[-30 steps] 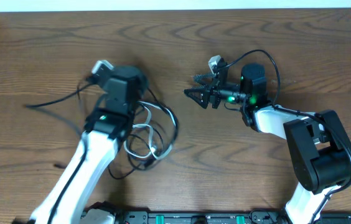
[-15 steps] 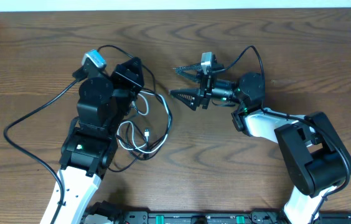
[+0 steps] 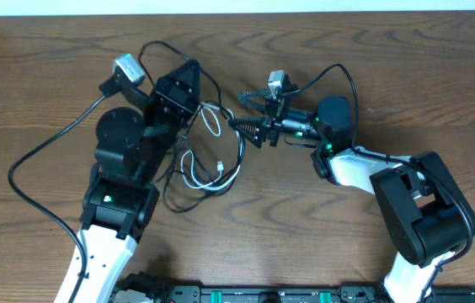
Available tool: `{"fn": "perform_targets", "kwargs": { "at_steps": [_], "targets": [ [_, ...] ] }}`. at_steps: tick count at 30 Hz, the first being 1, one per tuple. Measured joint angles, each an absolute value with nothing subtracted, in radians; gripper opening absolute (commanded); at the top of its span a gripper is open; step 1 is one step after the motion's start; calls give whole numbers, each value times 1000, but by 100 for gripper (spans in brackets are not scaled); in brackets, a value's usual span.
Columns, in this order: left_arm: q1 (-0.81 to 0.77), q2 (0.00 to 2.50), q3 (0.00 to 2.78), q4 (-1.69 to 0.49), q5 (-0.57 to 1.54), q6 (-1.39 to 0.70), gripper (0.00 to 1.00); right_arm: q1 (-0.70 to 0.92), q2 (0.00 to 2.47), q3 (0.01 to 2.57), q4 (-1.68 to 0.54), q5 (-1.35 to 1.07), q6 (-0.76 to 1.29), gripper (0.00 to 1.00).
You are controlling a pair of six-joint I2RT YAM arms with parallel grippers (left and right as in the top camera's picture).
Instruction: Untangle cables
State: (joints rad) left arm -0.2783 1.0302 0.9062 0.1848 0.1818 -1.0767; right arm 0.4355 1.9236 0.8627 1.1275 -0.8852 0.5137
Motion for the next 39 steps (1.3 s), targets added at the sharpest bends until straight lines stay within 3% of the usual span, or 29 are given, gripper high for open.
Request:
{"fn": "perform_targets", "kwargs": {
  "at_steps": [3, 12, 15, 18, 27, 33, 38, 39],
  "targets": [
    [-278, 1030, 906, 248, 175, -1077, 8, 435, 1924, 863, 1092, -858, 512, 84],
    [-279, 1030, 906, 345, 142, -1093, 8, 435, 1924, 863, 1062, -817, 501, 59],
    [-278, 1030, 906, 374, 123, -1121, 8, 437, 1924, 863, 1050, -813, 490, 40],
    [-278, 1030, 906, 401, 111, -1142, 8, 442, 1924, 863, 1050, -812, 469, 1],
    [-223, 1030, 906, 337, 98, -1156, 8, 442, 1924, 862, 1092, -814, 476, 1],
    [-101, 1028, 912, 101, 94, -1119, 8, 336, 1925, 860, 1526, -864, 713, 1],
    [-38, 1047, 912, -122, 94, -1092, 8, 250, 1914, 908, 1530, -869, 897, 1],
    [-33, 1065, 912, -149, 94, -1088, 13, 250, 1914, 932, 1530, -873, 916, 1]
  ]
}}
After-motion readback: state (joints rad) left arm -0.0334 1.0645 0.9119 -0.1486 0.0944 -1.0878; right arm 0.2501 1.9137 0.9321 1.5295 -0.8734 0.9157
